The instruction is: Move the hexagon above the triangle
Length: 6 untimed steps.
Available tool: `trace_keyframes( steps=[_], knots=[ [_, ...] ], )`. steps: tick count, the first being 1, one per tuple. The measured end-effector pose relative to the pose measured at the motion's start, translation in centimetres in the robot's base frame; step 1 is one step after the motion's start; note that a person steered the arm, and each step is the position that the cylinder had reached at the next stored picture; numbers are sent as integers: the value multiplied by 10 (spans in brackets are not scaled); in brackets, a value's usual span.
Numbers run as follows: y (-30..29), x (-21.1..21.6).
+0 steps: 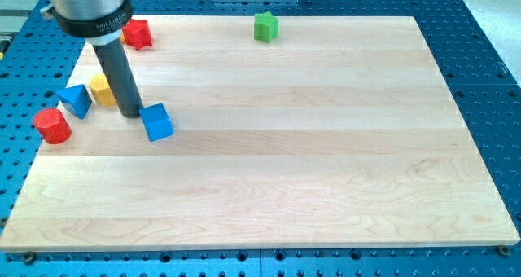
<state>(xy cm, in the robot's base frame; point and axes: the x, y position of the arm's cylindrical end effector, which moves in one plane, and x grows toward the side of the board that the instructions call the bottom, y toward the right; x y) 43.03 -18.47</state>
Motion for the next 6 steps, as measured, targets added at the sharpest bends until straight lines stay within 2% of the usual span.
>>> trace_keyframes(
  steps=[1, 2, 3, 4, 6],
  knots=[
    [-52, -29],
    [-70, -55],
    [-70, -95],
    [-72, -108],
    [-119, -28]
  ],
)
